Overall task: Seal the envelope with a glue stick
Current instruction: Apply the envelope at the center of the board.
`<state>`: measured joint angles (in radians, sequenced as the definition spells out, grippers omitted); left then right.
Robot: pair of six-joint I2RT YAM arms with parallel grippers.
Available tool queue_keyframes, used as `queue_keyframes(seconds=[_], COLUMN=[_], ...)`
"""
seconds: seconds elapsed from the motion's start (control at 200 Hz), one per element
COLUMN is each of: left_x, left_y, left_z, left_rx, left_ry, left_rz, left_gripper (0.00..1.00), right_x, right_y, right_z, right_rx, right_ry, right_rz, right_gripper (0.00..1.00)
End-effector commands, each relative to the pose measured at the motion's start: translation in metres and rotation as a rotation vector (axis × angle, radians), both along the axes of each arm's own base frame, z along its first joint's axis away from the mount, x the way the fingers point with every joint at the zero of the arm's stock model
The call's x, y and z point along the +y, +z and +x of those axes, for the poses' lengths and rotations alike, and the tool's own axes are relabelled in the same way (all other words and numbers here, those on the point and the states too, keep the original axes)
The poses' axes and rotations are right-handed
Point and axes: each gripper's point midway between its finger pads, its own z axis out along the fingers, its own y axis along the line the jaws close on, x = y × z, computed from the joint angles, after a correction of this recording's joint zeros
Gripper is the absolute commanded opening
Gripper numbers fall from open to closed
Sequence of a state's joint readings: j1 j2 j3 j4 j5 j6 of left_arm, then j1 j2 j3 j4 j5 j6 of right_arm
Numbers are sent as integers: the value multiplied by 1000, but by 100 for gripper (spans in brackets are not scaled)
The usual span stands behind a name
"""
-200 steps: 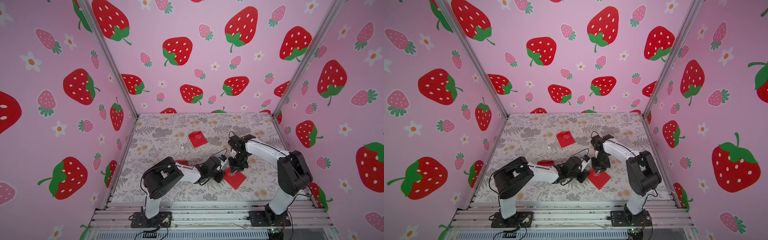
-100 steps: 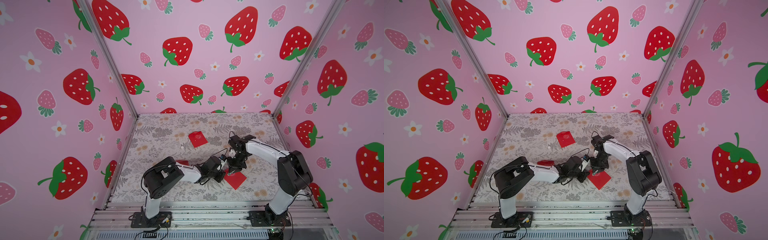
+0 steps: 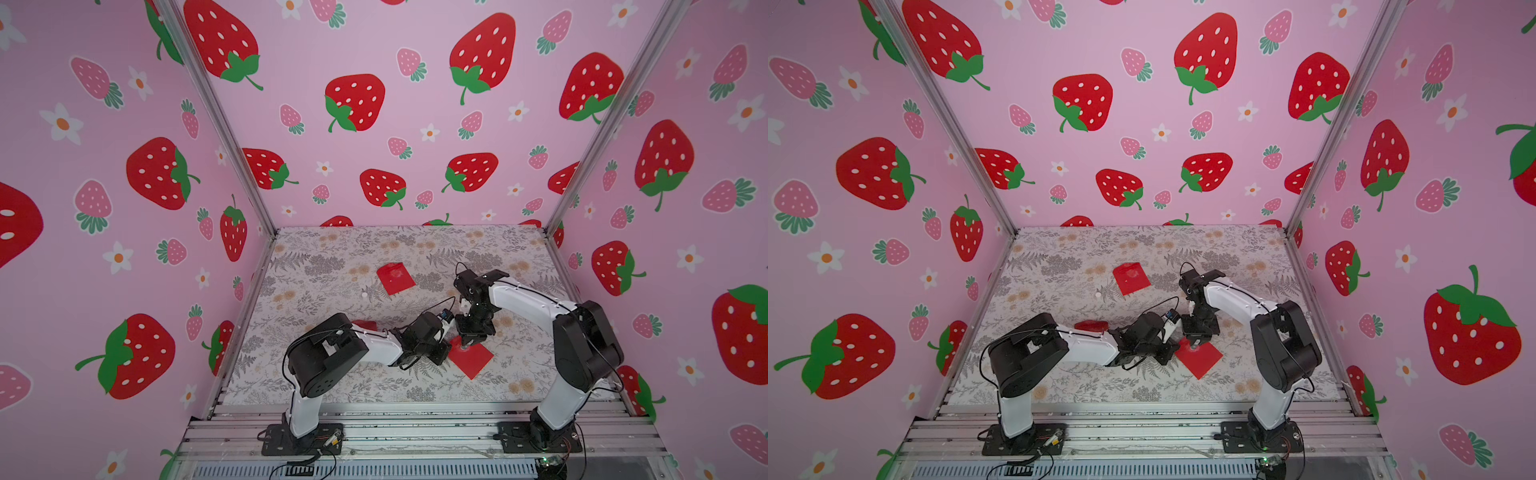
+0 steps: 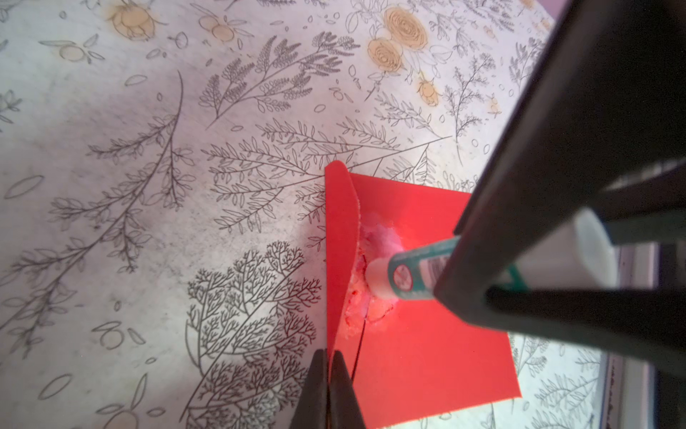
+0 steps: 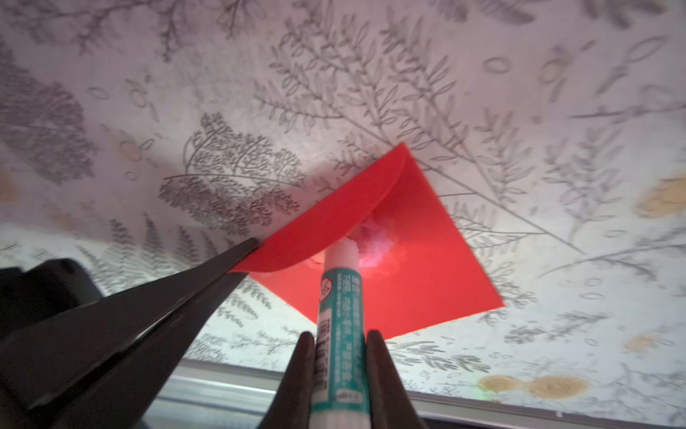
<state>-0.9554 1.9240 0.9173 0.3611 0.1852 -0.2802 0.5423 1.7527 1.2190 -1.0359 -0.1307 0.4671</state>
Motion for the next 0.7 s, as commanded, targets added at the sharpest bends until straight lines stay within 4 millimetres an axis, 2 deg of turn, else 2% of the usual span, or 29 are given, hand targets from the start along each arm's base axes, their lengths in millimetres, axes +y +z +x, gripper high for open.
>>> queue_keyframes(seconds=[0.0, 0.04, 0.105, 0.24, 0.31, 0.4, 0.56, 0.695], left_x=[10, 10, 11, 10, 10, 10, 10, 10], left_y=[-28, -28, -28, -28, -28, -28, -27, -29], left_z=[-9, -9, -9, -9, -9, -9, -9, -9], left_rx=[53, 52, 53, 52, 52, 51, 51, 52], left_ry=[-14, -15, -14, -15, -15, -17, -17, -19], left_rz=[91, 91, 91, 89, 90, 90, 89, 94], left_gripper=[0, 0, 0, 0, 0, 0, 0, 0], right_x=[21, 9, 3, -51, -64, -61, -39, 6], right_y=[-11, -10, -9, 0, 2, -3, -12, -13], right_z=[-10, -6, -4, 11, 15, 18, 13, 0], right_rx=[57, 34, 24, -71, -101, -98, -56, 16], right_ry=[-5, 0, -9, 2, 13, 14, 12, -4], right_rz=[109, 45, 40, -272, -353, -337, -235, 42], right_gripper=[0, 0, 0, 0, 0, 0, 0, 0])
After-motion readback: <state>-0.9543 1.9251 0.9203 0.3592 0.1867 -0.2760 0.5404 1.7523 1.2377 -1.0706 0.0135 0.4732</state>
